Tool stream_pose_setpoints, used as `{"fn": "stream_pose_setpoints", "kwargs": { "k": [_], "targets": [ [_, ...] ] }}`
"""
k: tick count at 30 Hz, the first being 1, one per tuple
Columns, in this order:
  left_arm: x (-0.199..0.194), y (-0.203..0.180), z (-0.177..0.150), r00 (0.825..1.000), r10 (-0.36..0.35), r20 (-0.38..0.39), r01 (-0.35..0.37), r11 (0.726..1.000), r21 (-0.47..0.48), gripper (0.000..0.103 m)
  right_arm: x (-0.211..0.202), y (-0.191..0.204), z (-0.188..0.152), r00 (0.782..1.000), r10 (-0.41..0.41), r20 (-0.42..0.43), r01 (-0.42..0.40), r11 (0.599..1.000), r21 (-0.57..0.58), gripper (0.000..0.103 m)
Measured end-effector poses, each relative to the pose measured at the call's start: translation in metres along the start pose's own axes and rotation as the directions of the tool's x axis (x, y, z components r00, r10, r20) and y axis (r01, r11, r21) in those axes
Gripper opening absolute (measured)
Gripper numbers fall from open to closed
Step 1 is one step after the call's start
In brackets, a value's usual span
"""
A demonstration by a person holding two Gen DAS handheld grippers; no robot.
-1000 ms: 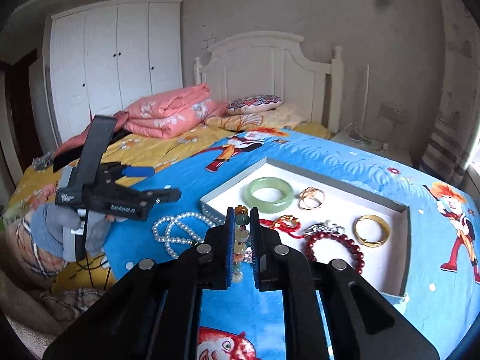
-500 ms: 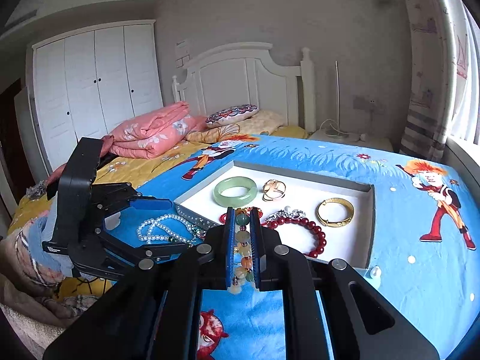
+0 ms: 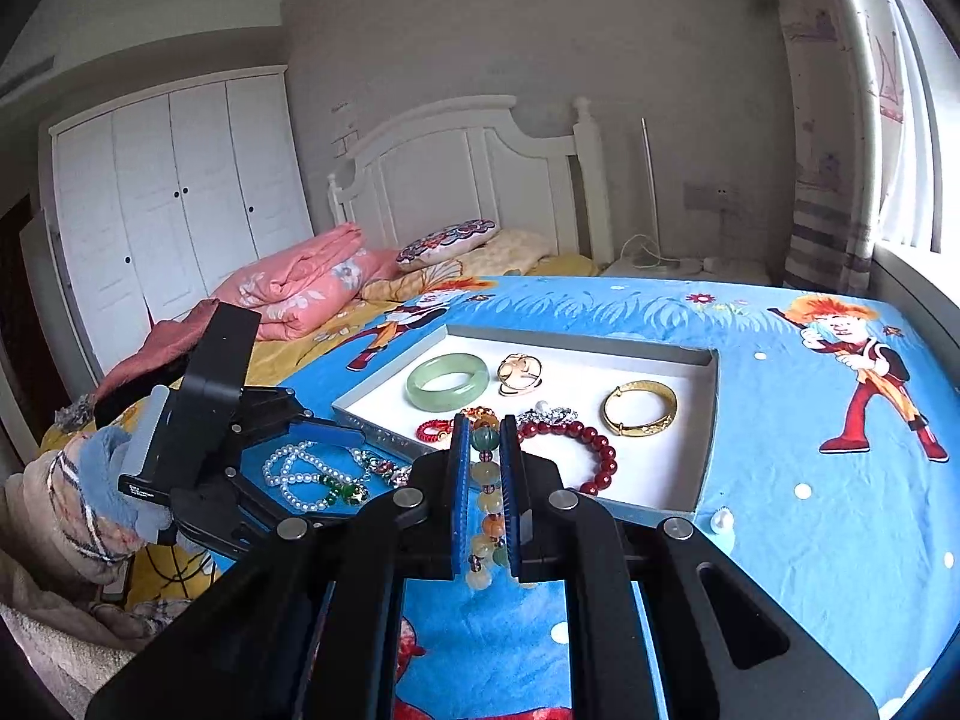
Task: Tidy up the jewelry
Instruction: 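Lift the bead strand with the right gripper while the left grasps the silver flower pendant chain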
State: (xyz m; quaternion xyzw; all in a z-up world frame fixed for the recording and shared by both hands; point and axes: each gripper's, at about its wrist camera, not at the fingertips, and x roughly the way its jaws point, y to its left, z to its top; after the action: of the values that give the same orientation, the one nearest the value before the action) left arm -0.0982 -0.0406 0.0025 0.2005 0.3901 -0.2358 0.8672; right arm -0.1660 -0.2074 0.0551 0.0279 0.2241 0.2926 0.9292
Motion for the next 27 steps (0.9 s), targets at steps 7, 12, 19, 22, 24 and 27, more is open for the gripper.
{"fn": "stream_pose_setpoints", "kwargs": {
  "k": [7, 12, 19, 22, 24, 27],
  "targets": [
    [0.005, 0.009, 0.003, 0.998, -0.064, -0.015, 0.063, 0.997, -0.044, 0.075, -0.001, 0.001, -0.002, 1.0, 0.006, 0.0, -0.006, 1.0, 0.001, 0.011],
    [-0.008, -0.004, 0.001, 0.983, -0.178, -0.035, 0.179, 0.984, 0.017, 0.035, -0.001, 0.0, -0.003, 1.0, 0.004, -0.004, -0.003, 1.0, 0.01, 0.011],
    [-0.012, 0.0, 0.006, 0.988, -0.154, -0.01, 0.154, 0.988, -0.014, 0.033, 0.0, 0.0, -0.004, 1.0, 0.001, -0.006, -0.001, 1.0, 0.009, 0.011],
    [-0.008, -0.004, 0.01, 0.987, -0.162, -0.022, 0.162, 0.987, 0.013, 0.033, 0.001, 0.001, -0.004, 1.0, 0.002, -0.009, -0.001, 1.0, 0.009, 0.011],
    [-0.005, -0.01, 0.012, 0.985, -0.168, -0.033, 0.169, 0.985, 0.04, 0.035, 0.001, 0.001, -0.004, 1.0, 0.002, -0.009, -0.002, 1.0, 0.009, 0.011],
    [0.003, -0.016, 0.014, 0.985, -0.166, -0.056, 0.17, 0.983, 0.066, 0.037, 0.001, 0.001, -0.004, 1.0, 0.001, -0.009, -0.001, 1.0, 0.009, 0.011]
  ]
}}
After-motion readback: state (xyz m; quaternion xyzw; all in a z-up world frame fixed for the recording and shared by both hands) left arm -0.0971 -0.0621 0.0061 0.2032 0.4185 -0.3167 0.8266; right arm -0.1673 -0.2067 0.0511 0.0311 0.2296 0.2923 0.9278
